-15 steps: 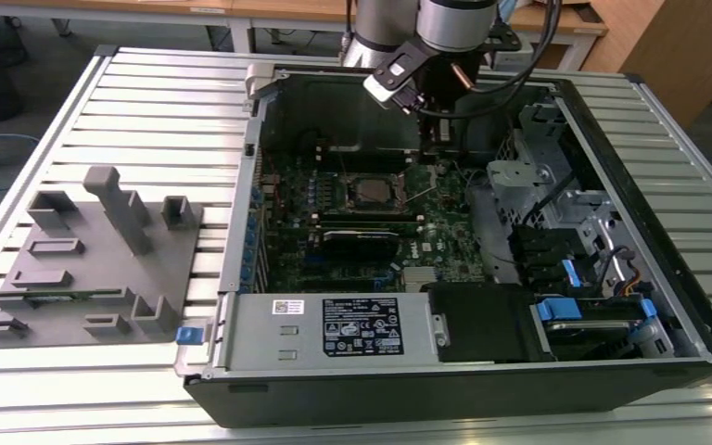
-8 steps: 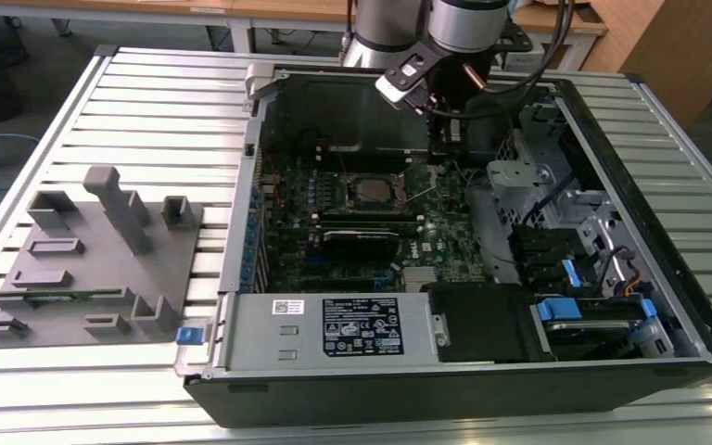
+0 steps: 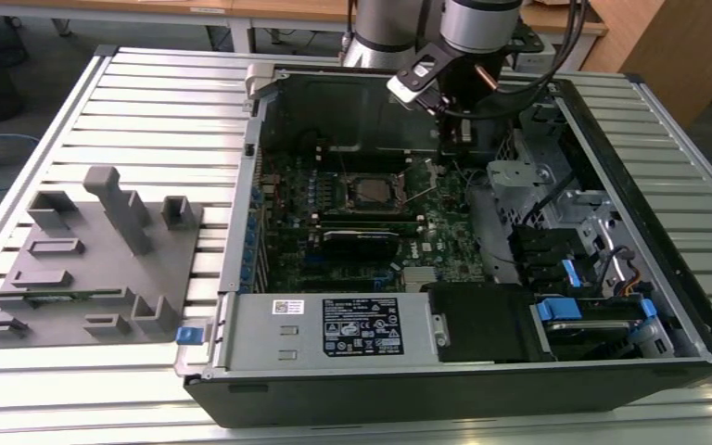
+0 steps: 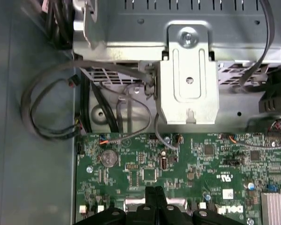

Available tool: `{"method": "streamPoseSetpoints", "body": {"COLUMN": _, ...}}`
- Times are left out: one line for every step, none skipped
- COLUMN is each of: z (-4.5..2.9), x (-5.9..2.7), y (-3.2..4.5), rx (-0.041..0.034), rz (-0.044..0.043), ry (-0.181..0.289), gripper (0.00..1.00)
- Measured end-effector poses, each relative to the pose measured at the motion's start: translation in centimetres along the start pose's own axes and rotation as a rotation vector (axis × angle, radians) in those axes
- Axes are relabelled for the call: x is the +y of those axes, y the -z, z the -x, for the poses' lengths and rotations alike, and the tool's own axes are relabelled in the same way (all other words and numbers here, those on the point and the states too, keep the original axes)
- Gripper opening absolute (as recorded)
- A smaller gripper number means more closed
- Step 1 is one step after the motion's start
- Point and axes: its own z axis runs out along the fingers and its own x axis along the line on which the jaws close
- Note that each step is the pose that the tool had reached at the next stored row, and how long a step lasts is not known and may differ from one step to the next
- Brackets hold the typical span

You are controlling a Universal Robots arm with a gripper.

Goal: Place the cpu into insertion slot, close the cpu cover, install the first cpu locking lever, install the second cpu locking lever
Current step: 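Close the cpu cover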

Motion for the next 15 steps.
{"method": "streamPoseSetpoints", "body": {"z": 0.00, "x": 0.15, "y": -0.01, "rx": 0.0000, "rz": 0.0000, "ry": 0.000, "gripper": 0.11}}
{"method": "streamPoseSetpoints", "body": {"z": -0.01, "x": 0.30, "y": -0.02, "rx": -0.0001, "rz": 0.0000, "ry": 0.000, "gripper": 0.11}}
{"method": "streamPoseSetpoints", "body": {"z": -0.01, "x": 0.45, "y": -0.03, "rx": -0.0001, "rz": 0.0000, "ry": 0.000, "gripper": 0.11}}
{"method": "streamPoseSetpoints", "body": {"z": -0.02, "x": 0.59, "y": -0.04, "rx": 0.0000, "rz": 0.0000, "ry": 0.000, "gripper": 0.11}}
{"method": "streamPoseSetpoints", "body": {"z": -0.02, "x": 0.73, "y": -0.05, "rx": -0.0001, "rz": 0.0000, "ry": 0.000, "gripper": 0.11}}
{"method": "streamPoseSetpoints", "body": {"z": -0.03, "x": 0.81, "y": -0.05, "rx": -0.0001, "rz": 0.0000, "ry": 0.000, "gripper": 0.11}}
{"method": "streamPoseSetpoints", "body": {"z": -0.03, "x": 0.84, "y": -0.05, "rx": -0.0001, "rz": 0.0000, "ry": 0.000, "gripper": 0.11}}
{"method": "streamPoseSetpoints", "body": {"z": -0.03, "x": 0.84, "y": -0.05, "rx": -0.0002, "rz": 0.0000, "ry": 0.000, "gripper": 0.11}}
{"method": "streamPoseSetpoints", "body": {"z": -0.02, "x": 0.83, "y": -0.05, "rx": -0.0001, "rz": 0.0000, "ry": 0.000, "gripper": 0.11}}
{"method": "streamPoseSetpoints", "body": {"z": -0.02, "x": 0.83, "y": -0.05, "rx": -0.0001, "rz": 0.0000, "ry": 0.000, "gripper": 0.11}}
{"method": "streamPoseSetpoints", "body": {"z": -0.02, "x": 0.84, "y": -0.05, "rx": -0.0001, "rz": 0.0000, "ry": 0.000, "gripper": 0.11}}
{"method": "streamPoseSetpoints", "body": {"z": -0.02, "x": 0.84, "y": -0.06, "rx": -0.0001, "rz": 0.0000, "ry": 0.000, "gripper": 0.11}}
{"method": "streamPoseSetpoints", "body": {"z": -0.02, "x": 0.84, "y": -0.08, "rx": 0.0000, "rz": 0.0000, "ry": 0.000, "gripper": 0.11}}
{"method": "streamPoseSetpoints", "body": {"z": -0.02, "x": 0.84, "y": -0.14, "rx": 0.0002, "rz": -0.0002, "ry": 0.000, "gripper": 0.11}}
{"method": "streamPoseSetpoints", "body": {"z": -0.03, "x": 0.86, "y": -0.20, "rx": -0.0001, "rz": -0.0007, "ry": 0.000, "gripper": 0.11}}
